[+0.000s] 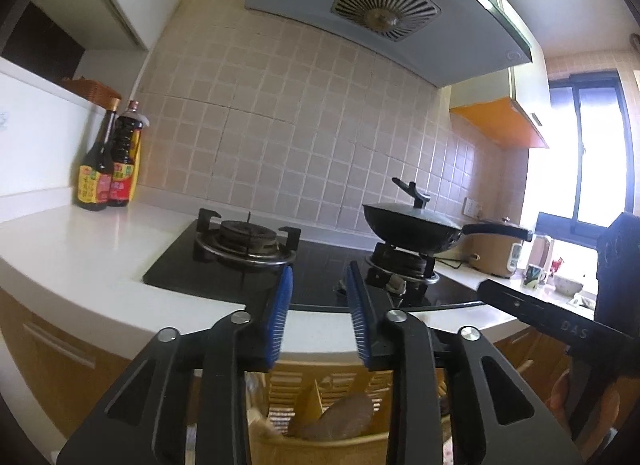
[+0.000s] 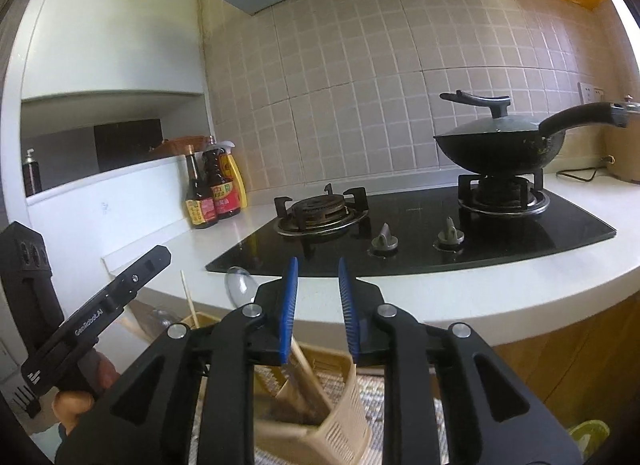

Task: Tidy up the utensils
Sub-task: 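Open both tools to drop the spoon and chopstick into the basket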

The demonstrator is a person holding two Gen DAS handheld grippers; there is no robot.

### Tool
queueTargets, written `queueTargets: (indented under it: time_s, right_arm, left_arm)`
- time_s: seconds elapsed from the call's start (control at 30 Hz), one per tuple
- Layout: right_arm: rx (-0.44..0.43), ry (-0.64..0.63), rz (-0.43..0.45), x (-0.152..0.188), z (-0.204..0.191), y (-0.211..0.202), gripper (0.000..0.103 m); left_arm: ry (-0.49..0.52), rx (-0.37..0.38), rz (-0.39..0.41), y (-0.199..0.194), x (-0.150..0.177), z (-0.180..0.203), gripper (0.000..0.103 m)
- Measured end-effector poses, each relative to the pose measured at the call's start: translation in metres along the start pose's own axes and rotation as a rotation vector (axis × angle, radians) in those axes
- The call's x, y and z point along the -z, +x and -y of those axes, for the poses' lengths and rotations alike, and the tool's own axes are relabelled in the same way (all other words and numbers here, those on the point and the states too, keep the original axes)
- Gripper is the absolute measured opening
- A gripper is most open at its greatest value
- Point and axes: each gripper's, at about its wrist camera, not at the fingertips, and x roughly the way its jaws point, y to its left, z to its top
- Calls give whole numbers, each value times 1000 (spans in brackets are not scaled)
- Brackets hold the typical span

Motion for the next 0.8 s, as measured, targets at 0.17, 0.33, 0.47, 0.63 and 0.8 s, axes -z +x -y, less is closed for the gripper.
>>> queueTargets:
  time_s: [0.17, 0.33, 0.47, 0.63, 0.8]
  right_arm:
    - [-3, 8, 24, 5, -12, -50, 49]
    - [3, 15, 4, 22, -32, -89, 54]
    - [37, 4, -30, 45, -47, -106, 63]
    - [214, -41, -19, 87, -60, -124, 72]
    - [282, -85, 2, 120, -64, -120, 78]
  left_arm:
    - [-38, 26, -15, -41, -6, -1, 56]
    - [-15, 52, -51, -80, -4, 13, 73]
    - [14, 33, -64, -112, 9, 28, 81]
    - [-22, -93, -104, -140, 47, 31, 90]
    - [39, -264, -72, -145, 87, 32, 90]
